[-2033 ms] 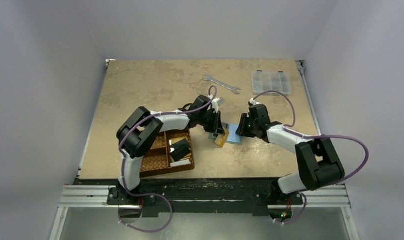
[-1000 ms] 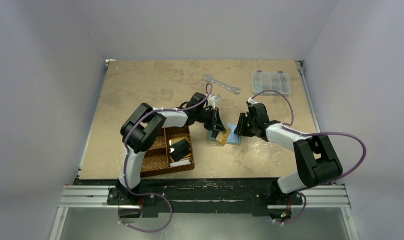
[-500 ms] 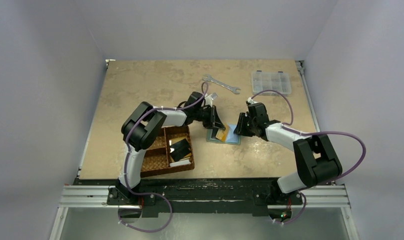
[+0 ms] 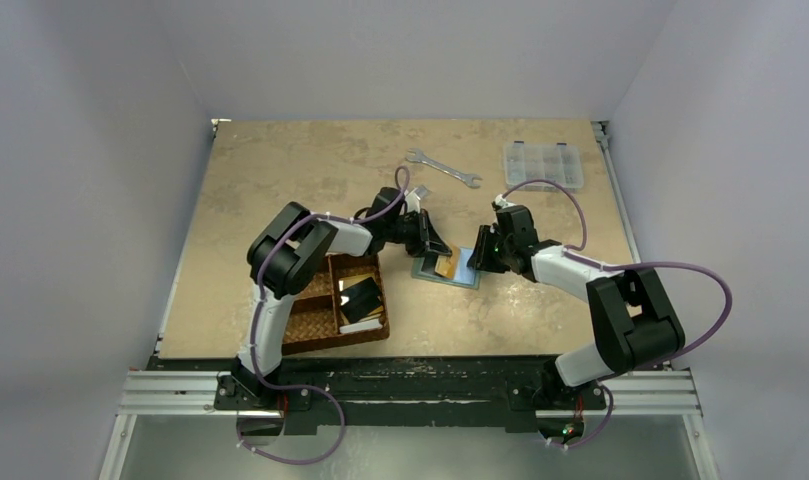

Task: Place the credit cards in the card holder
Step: Insert the credit card into the card holder.

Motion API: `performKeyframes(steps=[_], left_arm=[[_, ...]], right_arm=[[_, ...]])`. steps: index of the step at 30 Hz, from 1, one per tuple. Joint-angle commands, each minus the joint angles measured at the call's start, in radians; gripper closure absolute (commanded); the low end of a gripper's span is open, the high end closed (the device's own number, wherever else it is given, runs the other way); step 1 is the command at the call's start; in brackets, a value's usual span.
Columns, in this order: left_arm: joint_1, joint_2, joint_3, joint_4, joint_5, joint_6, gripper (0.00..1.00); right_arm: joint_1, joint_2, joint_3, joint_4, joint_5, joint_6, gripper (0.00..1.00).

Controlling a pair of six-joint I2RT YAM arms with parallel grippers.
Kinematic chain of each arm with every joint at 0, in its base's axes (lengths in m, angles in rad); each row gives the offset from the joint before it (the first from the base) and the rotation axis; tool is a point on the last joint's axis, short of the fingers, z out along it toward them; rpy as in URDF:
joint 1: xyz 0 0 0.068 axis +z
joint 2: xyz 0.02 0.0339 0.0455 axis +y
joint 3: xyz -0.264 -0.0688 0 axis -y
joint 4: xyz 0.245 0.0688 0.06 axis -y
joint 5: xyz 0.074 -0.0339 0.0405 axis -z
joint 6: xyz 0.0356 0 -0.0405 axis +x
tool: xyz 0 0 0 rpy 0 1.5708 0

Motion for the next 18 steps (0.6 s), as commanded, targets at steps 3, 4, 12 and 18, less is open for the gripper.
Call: performKeyframes(steps=[3,4,12,18], left_arm=[[-0.011,-0.005,-0.023,0.102,-0.011,-0.043,1.00],[-0.011,-0.007,-0.028,0.102,-0.019,-0.047,1.00],[-0.012,-0.033,-0.082,0.143,-0.095,-0.108,1.00],[-0.035,-0.009,-0.089,0.214,-0.085,-0.138,1.00]], right_arm=[[0.014,0.030,-0.019,-0.054,-0.024,-0.013,0.66],[0.014,0.029,-0.019,-0.055,-0.024,-0.013,0.66],[0.014,0.029,-0.020,-0.053,-0.023,-0.013,0.66],[0.014,0.027,-0.022,-0.052,-0.023,-0.009,0.66]])
